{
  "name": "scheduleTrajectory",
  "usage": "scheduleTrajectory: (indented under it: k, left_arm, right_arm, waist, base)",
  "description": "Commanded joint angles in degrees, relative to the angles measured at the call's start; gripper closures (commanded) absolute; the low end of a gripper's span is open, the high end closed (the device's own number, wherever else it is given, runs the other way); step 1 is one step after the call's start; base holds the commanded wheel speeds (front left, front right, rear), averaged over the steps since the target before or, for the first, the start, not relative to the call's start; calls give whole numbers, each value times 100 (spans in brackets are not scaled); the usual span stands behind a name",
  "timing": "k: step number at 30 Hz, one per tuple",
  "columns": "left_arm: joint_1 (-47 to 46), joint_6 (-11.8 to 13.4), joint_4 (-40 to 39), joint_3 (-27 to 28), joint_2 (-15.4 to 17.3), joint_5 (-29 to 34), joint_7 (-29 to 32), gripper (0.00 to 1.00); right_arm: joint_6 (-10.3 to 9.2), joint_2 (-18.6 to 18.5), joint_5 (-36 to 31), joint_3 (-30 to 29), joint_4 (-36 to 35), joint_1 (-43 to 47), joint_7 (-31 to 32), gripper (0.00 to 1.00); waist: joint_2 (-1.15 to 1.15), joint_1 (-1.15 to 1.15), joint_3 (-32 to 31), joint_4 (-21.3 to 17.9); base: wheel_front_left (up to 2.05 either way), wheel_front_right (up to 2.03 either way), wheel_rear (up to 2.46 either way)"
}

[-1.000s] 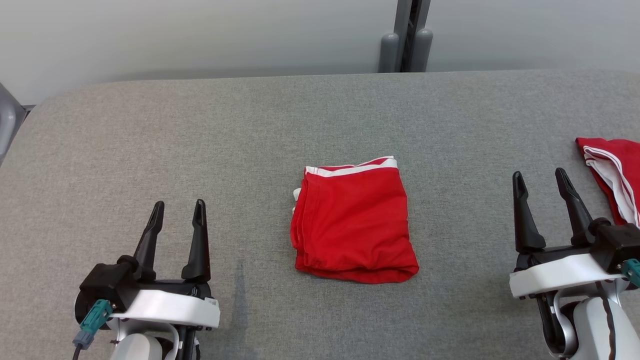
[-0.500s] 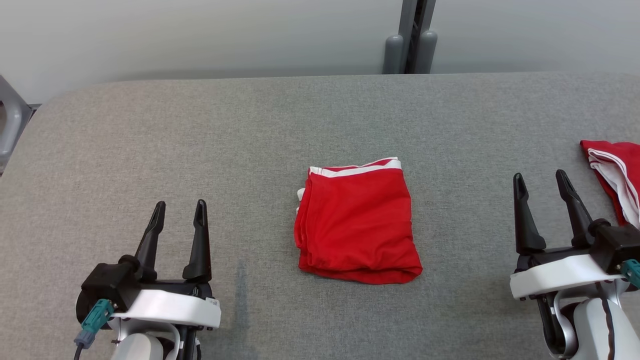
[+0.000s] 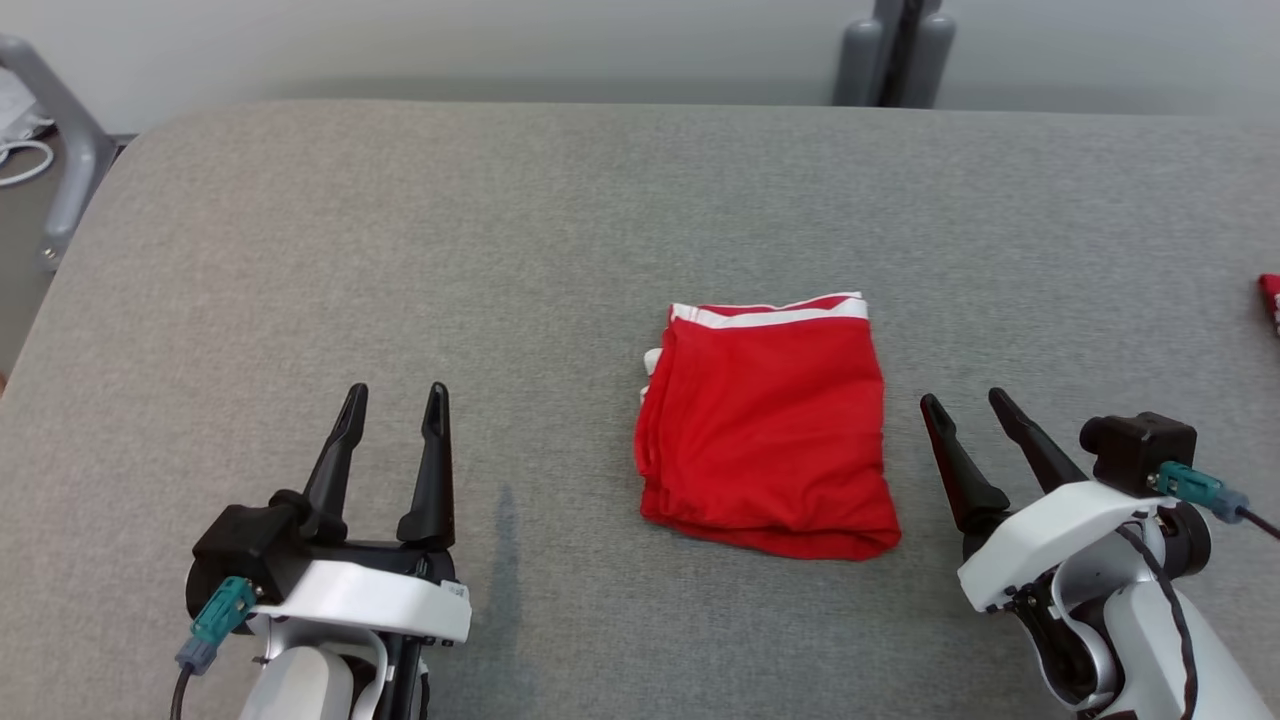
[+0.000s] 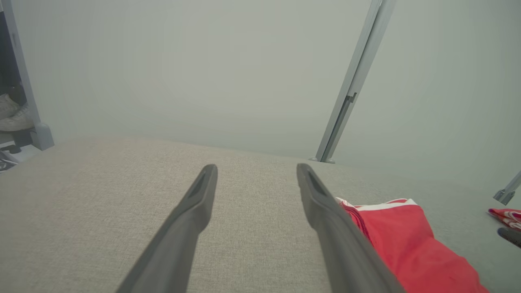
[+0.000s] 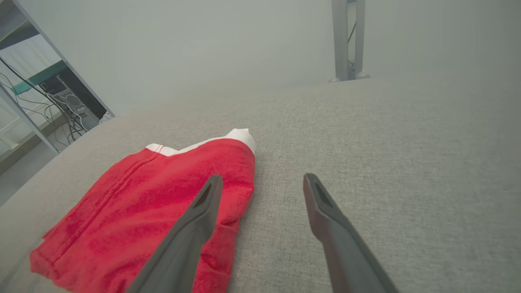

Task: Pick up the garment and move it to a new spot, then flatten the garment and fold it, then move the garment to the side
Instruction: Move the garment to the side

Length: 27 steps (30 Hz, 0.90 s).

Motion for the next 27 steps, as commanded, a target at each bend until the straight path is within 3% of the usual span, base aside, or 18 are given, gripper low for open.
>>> scheduleTrajectory:
  k: [1, 15, 25, 26, 27]
  left_arm:
    - [-119, 39, 15, -38, 26, -56, -17, 0]
    - [-161, 131, 102, -392, 26, -206, -17, 0]
    - [-239, 151, 124, -538, 26, -256, -17, 0]
    - [-247, 167, 128, -563, 26, -262, -17, 0]
    - [-257, 178, 126, -573, 26, -242, -17, 0]
  right_arm:
    - [-1, -136, 223, 107, 62, -97, 151, 0]
    - [-1, -642, 2232, 437, 590, -349, 1282, 0]
    - [-1, -705, 2655, 869, 1033, -679, 1966, 0]
    - [-1, -719, 2685, 934, 1094, -719, 1944, 16]
    - [-1, -739, 2661, 990, 1105, -741, 1912, 78]
  waist:
    - [0, 0, 131, 161]
    - [0, 0, 274, 859]
    - [0, 0, 357, 1086]
    - [0, 0, 356, 1109]
    - [0, 0, 356, 1117]
  base:
    - [0, 0, 0]
    - [0, 0, 0]
    - [0, 0, 0]
    - [0, 0, 0]
    - [0, 0, 0]
